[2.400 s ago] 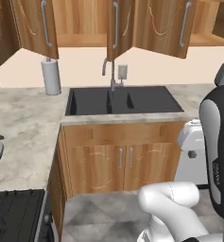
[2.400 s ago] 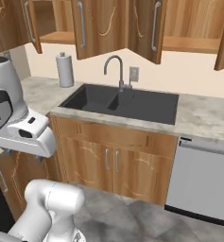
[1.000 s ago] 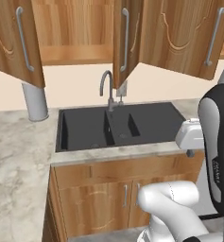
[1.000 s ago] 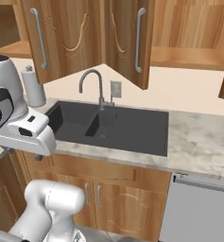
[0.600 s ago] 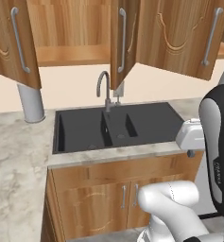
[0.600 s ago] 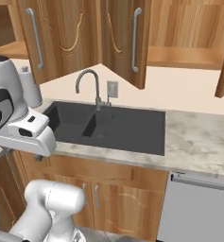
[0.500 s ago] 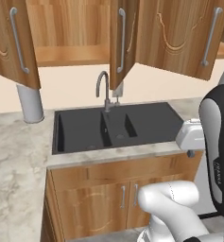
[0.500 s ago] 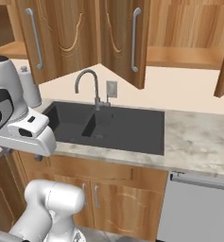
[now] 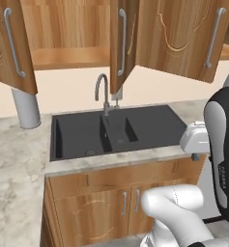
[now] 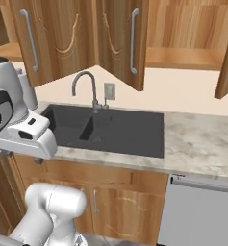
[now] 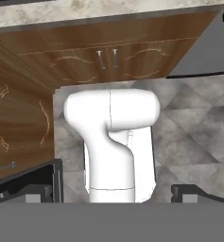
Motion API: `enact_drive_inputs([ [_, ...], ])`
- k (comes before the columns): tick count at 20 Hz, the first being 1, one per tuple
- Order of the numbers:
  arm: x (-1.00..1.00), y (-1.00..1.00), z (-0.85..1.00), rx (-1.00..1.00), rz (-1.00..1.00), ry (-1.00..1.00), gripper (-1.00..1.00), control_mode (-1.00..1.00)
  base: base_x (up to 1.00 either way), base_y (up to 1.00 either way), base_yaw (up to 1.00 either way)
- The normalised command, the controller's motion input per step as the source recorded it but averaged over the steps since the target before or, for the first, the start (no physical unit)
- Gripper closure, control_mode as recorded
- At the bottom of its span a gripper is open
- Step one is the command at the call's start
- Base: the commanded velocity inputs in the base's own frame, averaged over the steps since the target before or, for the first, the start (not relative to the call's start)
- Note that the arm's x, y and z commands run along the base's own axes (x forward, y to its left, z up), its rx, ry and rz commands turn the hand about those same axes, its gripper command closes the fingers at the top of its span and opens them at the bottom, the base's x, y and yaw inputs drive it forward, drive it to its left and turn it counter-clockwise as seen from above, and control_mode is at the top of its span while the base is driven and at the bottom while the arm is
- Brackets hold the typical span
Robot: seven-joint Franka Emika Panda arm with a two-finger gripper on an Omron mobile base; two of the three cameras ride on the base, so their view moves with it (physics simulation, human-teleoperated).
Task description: Close all open cabinet doors.
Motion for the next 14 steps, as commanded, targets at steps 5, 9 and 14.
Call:
enact_drive_inputs([
  [5,0.00,0.00,0.00,0.00,0.00,0.00,-1.00,1.00,0.28,0.13,-0.01],
  [9,0.00,0.00,0.00,0.00,0.00,0.00,-1.00,1.00,0.29,0.34,0.00],
  [14,0.00,0.00,0.00,0.00,0.00,0.00,-1.00,1.00,0.40,0.49,0.00],
])
